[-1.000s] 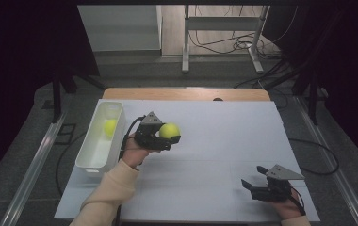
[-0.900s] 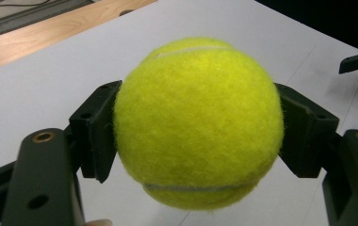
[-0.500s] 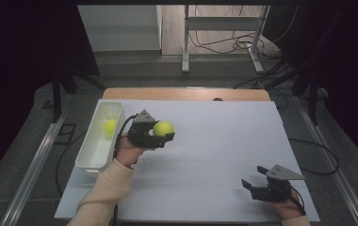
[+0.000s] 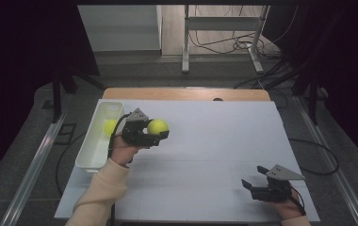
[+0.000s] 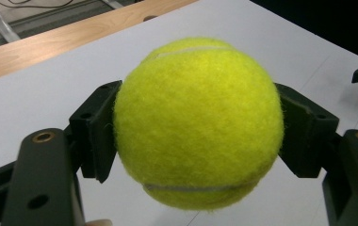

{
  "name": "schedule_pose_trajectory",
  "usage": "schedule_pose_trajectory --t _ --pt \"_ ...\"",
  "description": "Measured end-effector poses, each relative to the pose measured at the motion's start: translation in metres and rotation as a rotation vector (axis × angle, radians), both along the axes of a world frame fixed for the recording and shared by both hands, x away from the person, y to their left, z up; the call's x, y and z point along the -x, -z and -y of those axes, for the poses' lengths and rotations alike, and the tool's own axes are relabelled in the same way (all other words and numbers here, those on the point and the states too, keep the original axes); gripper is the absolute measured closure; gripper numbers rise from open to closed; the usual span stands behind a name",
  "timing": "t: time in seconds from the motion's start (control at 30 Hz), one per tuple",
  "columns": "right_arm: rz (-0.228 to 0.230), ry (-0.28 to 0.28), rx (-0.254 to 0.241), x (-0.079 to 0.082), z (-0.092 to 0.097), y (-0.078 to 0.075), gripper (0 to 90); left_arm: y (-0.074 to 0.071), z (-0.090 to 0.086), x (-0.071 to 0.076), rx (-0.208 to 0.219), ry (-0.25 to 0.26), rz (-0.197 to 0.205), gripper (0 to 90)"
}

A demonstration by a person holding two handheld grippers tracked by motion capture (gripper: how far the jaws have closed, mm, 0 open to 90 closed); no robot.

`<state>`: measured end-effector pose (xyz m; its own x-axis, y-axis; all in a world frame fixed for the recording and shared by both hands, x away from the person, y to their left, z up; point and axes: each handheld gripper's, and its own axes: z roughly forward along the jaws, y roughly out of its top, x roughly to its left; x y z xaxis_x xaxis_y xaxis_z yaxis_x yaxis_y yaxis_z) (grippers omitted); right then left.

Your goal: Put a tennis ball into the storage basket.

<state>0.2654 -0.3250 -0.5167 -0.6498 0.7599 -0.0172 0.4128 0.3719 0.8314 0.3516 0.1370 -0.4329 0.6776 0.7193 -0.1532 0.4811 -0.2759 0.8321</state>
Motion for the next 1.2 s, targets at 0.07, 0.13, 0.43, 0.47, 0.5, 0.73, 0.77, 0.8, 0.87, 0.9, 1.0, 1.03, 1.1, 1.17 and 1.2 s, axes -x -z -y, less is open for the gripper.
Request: schedule_pose_trajectory --t 0.07,0.13,0.43,0.47,0.5,0.73,0.77,0.8,0.87,0.9,1.0,1.03,1.1,1.17,1.2 --pt "0.000 0.000 0.000 0.000 0.000 0.000 17.7 -0.001 -0.003 0.000 0.002 -0.007 0.002 25.9" --pt "0.000 0.000 0.000 0.000 0.000 0.000 17.7 -0.002 -0.006 0.001 0.004 -0.014 0.005 25.8" --pt "0.002 0.001 -0.001 0.000 0.000 0.000 17.7 -0.006 -0.017 0.002 0.011 -0.045 0.012 25.8" --pt "0.001 0.001 -0.001 0.000 0.000 0.000 17.7 -0.006 -0.018 0.002 0.013 -0.048 0.012 25.9" --pt "0.002 0.001 -0.001 0.000 0.000 0.000 17.7 -0.006 -0.019 0.002 0.012 -0.052 0.012 25.8" --pt "0.002 0.000 0.000 0.000 0.000 0.000 17.7 -0.008 -0.024 0.004 0.010 -0.070 0.019 25.9" --pt "0.002 0.000 0.000 0.000 0.000 0.000 17.7 -0.008 -0.025 0.004 0.001 -0.076 0.022 25.9" --pt "0.002 0.000 0.000 0.000 0.000 0.000 17.7 -0.008 -0.026 0.004 -0.002 -0.080 0.024 25.8" --pt "0.003 -0.001 0.000 0.000 0.000 0.000 17.7 -0.009 -0.030 0.005 0.000 -0.090 0.026 25.8" --pt "0.002 -0.001 0.000 0.000 0.000 0.000 17.7 -0.009 -0.031 0.005 -0.001 -0.094 0.025 25.9" --pt "0.003 -0.001 0.000 0.000 0.000 0.000 17.7 -0.010 -0.036 0.006 0.005 -0.105 0.027 25.8" --pt "0.003 -0.001 0.000 0.000 0.000 0.000 17.7 -0.011 -0.038 0.007 0.007 -0.108 0.027 25.8" --pt "0.003 -0.001 0.000 0.000 0.000 0.000 17.7 -0.011 -0.041 0.007 0.013 -0.118 0.026 25.9" --pt "0.002 -0.001 0.000 0.000 0.000 0.000 17.7 -0.011 -0.043 0.008 0.016 -0.124 0.027 25.9" --pt "0.002 -0.001 0.000 0.000 0.000 0.000 17.7 -0.012 -0.045 0.008 0.019 -0.129 0.027 25.9"
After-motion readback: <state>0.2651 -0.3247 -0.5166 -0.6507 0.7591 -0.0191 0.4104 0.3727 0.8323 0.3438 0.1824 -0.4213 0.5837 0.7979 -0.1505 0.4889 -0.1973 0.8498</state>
